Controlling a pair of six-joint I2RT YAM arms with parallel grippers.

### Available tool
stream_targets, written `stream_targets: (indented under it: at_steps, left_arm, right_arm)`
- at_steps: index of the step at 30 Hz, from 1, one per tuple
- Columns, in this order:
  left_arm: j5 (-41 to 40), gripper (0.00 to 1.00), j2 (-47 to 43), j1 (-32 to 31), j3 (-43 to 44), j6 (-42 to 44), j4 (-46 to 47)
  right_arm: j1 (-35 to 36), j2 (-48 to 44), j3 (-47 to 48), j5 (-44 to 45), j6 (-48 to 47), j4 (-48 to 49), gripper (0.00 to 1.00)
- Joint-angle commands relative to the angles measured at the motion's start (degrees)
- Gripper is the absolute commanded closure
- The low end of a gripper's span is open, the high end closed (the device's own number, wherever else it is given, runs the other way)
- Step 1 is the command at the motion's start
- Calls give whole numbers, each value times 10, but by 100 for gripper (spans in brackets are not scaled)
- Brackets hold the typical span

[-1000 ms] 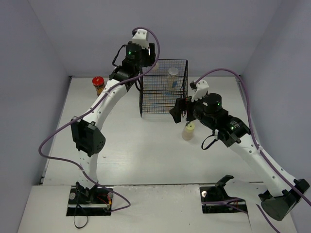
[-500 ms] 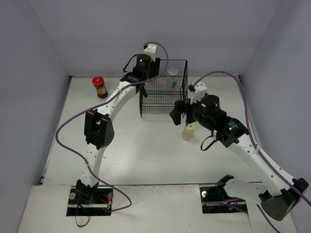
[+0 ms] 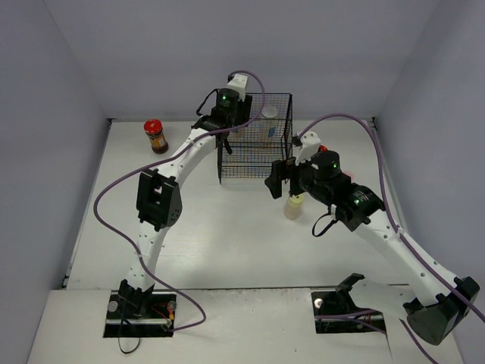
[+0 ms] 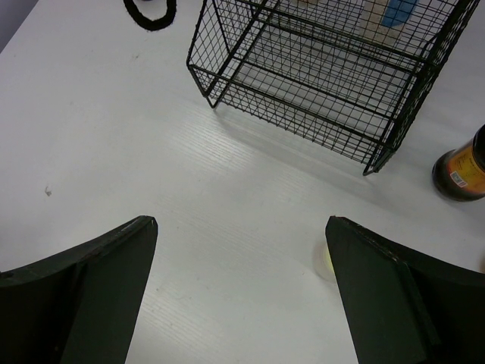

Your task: Organize the condiment bottles

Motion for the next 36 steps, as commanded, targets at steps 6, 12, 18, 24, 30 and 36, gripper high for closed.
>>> stream_targets:
  at_steps: [6,12,18,24,30,36]
  left_arm:
    - [-13,36,-25,-2,48,-3,46]
    - [-9,25,-27,0,43,-10,46]
    - [0,22,-40,0,43,-22,49]
    - [17,22,-97,-1,27,-40,35]
    - [36,21,-199,-3,-22,-68,-45]
    - [31,21,-364,-3,-239,-95,-111]
  right_arm:
    - [0,1,5,-1,-12,34,0]
    - [0,5,9,-3,-11,34,0]
    - [0,3,12,6,-10,34,0]
    - [-11,27,47,33,-10,20,0]
    - [-87,66,95,64,14,9,0]
    - [-146,127,137,128,34,3,0]
